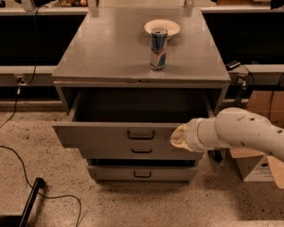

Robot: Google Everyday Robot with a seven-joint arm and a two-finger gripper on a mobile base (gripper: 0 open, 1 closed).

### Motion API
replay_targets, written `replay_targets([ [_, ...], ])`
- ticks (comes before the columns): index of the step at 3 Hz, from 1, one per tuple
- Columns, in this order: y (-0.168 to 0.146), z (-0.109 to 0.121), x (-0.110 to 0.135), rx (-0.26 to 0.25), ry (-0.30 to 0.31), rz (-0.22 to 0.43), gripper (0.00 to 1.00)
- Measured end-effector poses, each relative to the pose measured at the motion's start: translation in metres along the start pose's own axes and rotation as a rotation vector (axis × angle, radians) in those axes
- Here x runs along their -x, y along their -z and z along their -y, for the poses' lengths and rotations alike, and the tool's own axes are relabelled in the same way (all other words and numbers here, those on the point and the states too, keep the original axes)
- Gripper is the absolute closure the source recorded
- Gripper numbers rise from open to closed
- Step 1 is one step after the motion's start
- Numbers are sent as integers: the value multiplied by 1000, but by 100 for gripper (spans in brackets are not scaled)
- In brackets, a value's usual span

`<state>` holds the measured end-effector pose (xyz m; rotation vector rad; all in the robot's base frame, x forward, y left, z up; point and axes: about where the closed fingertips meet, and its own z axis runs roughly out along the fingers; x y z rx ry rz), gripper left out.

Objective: Close top drawer

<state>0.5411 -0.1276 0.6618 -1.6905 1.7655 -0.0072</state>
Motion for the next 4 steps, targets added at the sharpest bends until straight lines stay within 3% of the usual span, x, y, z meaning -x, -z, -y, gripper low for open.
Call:
replay_targets([
  [1,-14,23,-6,-8,1,22,100],
  [4,-32,92,-21,-112,23,59,100],
])
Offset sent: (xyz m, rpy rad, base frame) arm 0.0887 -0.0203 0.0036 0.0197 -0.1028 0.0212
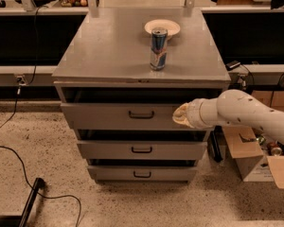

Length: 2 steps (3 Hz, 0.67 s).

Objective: Close top drawer

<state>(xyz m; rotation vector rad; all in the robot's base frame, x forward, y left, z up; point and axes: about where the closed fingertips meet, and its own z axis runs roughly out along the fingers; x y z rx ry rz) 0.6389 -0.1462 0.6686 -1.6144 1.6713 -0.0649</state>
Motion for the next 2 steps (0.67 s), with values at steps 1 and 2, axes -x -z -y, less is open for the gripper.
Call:
replay_targets([
  [1,-8,1,-4,-3,-9,16,100],
  [2,-8,-13,-1,-10,-18,43,100],
])
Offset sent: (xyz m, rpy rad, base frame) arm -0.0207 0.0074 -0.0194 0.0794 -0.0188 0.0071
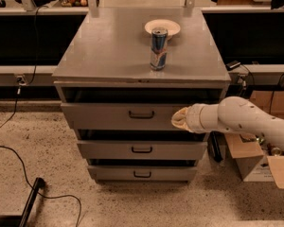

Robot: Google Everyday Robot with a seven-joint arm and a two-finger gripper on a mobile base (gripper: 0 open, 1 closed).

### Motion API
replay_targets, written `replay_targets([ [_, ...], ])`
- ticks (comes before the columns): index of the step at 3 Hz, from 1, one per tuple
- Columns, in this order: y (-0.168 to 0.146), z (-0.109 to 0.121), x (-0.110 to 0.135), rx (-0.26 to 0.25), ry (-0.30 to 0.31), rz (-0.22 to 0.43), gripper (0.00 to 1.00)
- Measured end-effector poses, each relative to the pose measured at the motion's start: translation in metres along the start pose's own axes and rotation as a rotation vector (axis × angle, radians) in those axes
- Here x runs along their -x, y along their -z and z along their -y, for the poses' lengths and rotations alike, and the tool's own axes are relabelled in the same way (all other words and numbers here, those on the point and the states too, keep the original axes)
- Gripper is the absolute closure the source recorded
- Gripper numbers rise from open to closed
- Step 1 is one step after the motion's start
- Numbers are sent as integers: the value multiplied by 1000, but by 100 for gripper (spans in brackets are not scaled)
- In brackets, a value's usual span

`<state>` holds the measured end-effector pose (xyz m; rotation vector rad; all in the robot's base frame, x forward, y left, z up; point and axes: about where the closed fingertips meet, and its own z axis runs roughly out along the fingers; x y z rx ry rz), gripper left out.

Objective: Close top drawer

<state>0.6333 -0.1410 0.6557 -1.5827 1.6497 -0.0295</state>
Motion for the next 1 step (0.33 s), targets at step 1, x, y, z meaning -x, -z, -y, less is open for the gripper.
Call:
replay_targets([
  [1,13,-27,12,24,10,32,100],
])
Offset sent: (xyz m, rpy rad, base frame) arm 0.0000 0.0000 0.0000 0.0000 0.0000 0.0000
